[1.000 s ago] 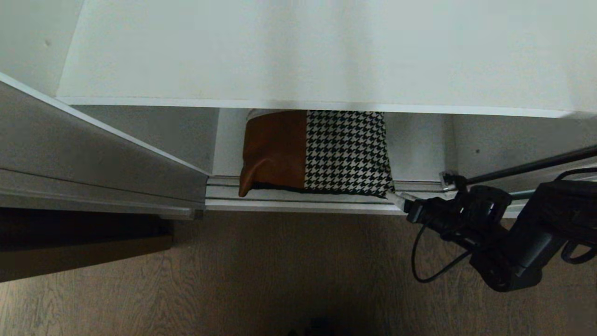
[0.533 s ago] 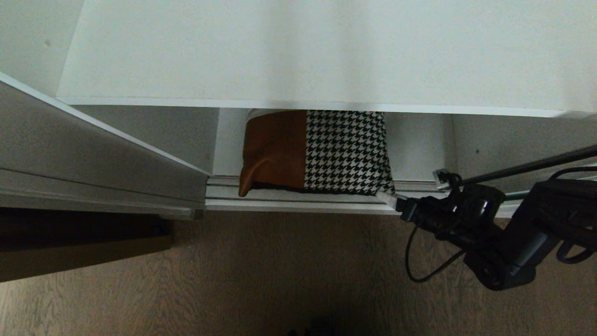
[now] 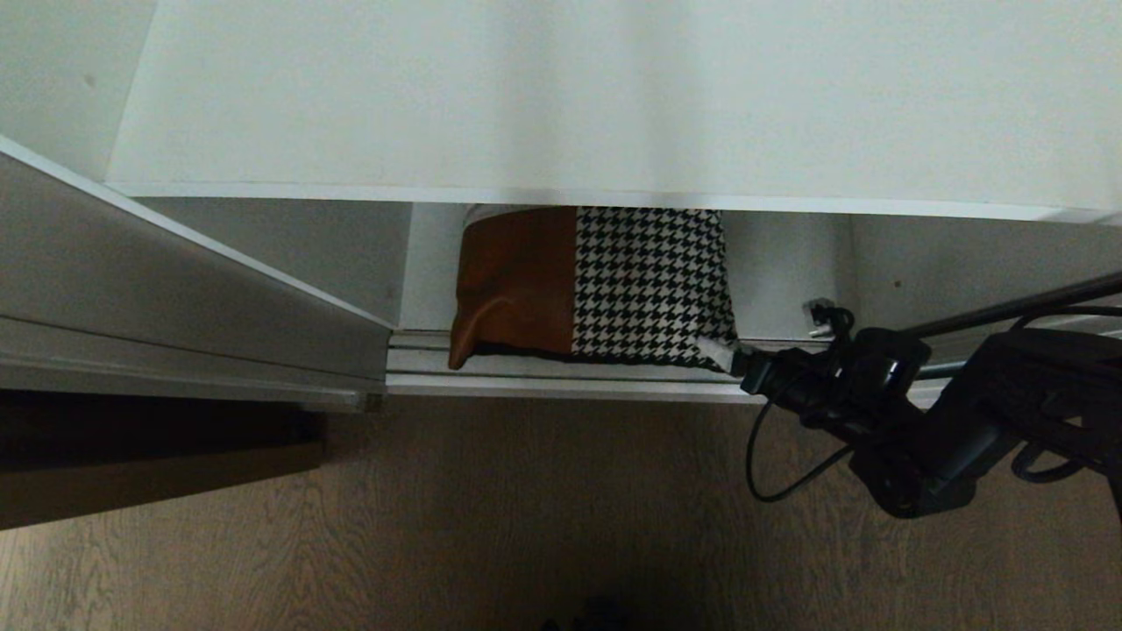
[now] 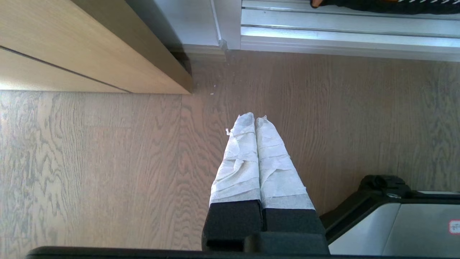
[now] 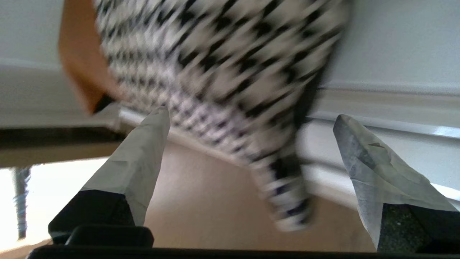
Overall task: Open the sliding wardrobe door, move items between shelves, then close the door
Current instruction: Place the pillow on the higher shelf
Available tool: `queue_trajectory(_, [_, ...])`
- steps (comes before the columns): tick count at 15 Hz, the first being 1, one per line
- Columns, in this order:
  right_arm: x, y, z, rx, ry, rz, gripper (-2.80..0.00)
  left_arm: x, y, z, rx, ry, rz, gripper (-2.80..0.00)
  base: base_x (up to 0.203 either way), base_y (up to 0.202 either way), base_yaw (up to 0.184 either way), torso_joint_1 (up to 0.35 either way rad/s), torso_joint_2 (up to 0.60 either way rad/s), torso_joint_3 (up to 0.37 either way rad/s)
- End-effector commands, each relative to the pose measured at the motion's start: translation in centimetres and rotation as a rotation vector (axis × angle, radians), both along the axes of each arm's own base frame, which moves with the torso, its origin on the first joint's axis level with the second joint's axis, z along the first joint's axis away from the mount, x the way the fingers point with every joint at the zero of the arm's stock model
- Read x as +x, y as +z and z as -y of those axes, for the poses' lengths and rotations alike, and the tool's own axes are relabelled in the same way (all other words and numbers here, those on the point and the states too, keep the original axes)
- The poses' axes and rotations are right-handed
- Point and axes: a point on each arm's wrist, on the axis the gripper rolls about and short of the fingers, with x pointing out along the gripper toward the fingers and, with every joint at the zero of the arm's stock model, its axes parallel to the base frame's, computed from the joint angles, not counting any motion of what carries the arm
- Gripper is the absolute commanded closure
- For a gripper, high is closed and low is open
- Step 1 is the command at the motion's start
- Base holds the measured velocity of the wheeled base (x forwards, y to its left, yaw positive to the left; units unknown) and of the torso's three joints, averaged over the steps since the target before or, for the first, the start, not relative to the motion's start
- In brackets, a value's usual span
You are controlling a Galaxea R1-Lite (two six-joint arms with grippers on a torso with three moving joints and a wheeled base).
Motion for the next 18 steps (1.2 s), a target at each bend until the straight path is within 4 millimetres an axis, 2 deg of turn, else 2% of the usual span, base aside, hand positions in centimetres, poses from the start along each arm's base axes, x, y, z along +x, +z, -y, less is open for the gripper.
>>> queue_trajectory(1, [0.0,0.4,0.5,0.005,-0.006,0.015,-2.80,0.0,0.0,0.0,0.000,0.000,-0.003,0.00,0.000,0.000,0.000,0.000,0.00,0.000])
queue_trajectory(4, [-0.6,0.3,0.2,0.002,0.008,-0.006,-2.80,0.0,0.0,0.0,0.000,0.000,-0.003,0.00,0.000,0.000,0.000,0.000,0.00,0.000])
queue_trajectory(10, [-0.7,-0.8,-1.0,-0.003,0.039,-0.053,-2.80,0.0,0.0,0.0,0.000,0.000,-0.003,0.00,0.000,0.000,0.000,0.000,0.00,0.000])
queue_trajectory(13, [-0.8,-0.7,-1.3,-0.002,0.045,-0.056,-2.80,0.0,0.0,0.0,0.000,0.000,-0.003,0.00,0.000,0.000,0.000,0.000,0.00,0.000])
queue_trajectory(14, [-0.7,-0.8,-1.7,-0.001,0.051,-0.055,0.00,0.0,0.0,0.0,0.000,0.000,-0.002,0.00,0.000,0.000,0.000,0.000,0.00,0.000])
queue_trajectory(18, [-0.7,-0.8,-1.9,-0.007,0.054,-0.046,0.00,0.0,0.0,0.0,0.000,0.000,-0.003,0.00,0.000,0.000,0.000,0.000,0.00,0.000])
